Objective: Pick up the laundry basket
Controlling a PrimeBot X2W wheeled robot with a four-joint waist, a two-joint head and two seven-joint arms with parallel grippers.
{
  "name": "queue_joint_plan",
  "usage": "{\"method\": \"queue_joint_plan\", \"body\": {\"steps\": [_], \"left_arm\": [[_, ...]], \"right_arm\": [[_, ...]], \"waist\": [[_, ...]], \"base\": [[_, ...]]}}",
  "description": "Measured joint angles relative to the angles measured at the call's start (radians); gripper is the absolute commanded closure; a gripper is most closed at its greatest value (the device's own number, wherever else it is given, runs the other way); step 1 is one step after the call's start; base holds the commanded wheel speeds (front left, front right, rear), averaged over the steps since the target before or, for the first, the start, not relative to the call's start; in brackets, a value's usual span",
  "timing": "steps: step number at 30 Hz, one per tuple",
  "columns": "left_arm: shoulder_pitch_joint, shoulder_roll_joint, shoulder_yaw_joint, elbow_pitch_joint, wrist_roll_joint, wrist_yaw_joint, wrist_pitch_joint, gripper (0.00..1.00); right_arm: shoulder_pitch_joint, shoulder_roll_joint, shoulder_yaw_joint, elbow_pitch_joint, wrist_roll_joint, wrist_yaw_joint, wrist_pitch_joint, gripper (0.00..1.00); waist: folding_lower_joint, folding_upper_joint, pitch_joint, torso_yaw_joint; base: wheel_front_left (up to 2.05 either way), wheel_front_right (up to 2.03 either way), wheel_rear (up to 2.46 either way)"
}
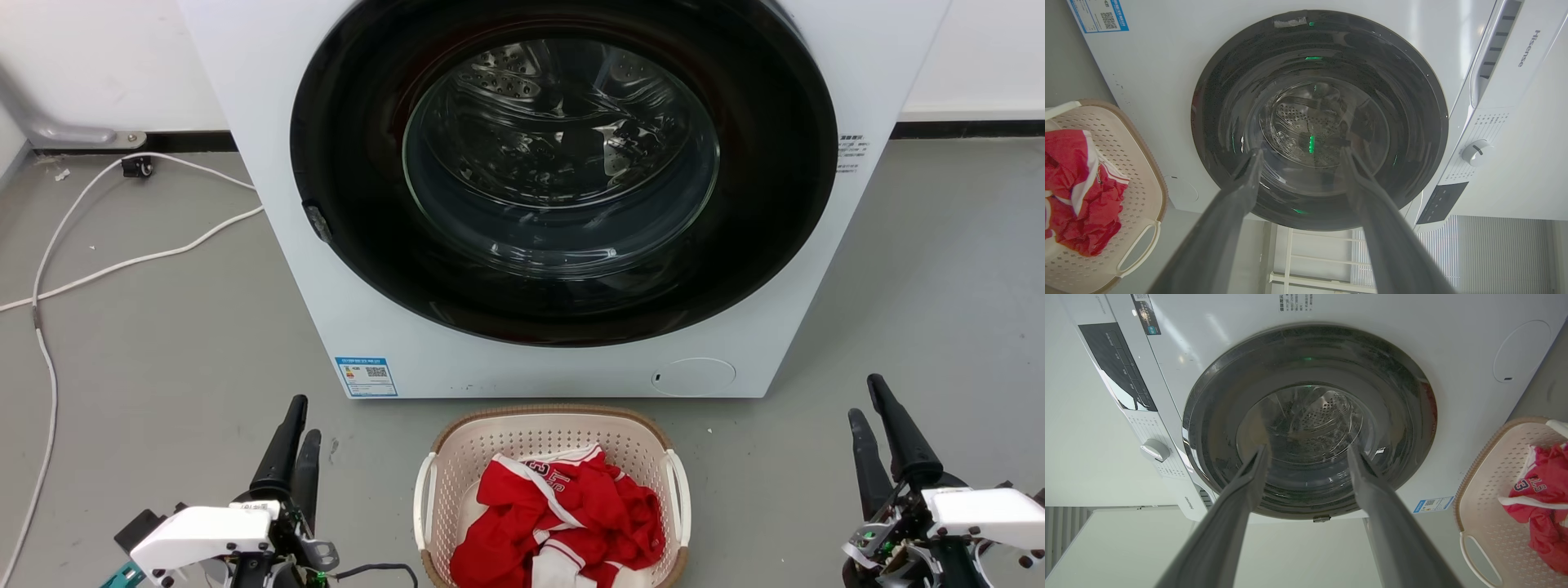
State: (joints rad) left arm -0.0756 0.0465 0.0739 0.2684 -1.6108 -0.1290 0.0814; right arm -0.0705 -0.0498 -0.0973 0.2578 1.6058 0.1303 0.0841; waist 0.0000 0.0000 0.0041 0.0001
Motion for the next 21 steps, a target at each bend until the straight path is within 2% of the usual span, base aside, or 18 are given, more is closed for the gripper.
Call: {"method": "queue_joint_plan", "body": {"steps": [7, 21], "left_arm": [[-0.006, 0.000, -0.026, -0.022, 0.070, 0.000, -0.033, 0.00], [-0.014, 0.000, -0.089, -0.066, 0.397, 0.000, -0.091, 0.00]], "right_arm": [[0.000, 0.000, 0.007, -0.016, -0.091, 0.000, -0.035, 0.00], [0.011, 0.000, 0.022, -0.078, -0.528, 0.000, -0.093, 0.00]], "waist": [[0.0000, 0.0000, 0.001, 0.001], [0.0000, 0.0000, 0.002, 0.004]], "base": [[0.00, 0.00, 0.00], [0.00, 0.00, 0.00]]}}
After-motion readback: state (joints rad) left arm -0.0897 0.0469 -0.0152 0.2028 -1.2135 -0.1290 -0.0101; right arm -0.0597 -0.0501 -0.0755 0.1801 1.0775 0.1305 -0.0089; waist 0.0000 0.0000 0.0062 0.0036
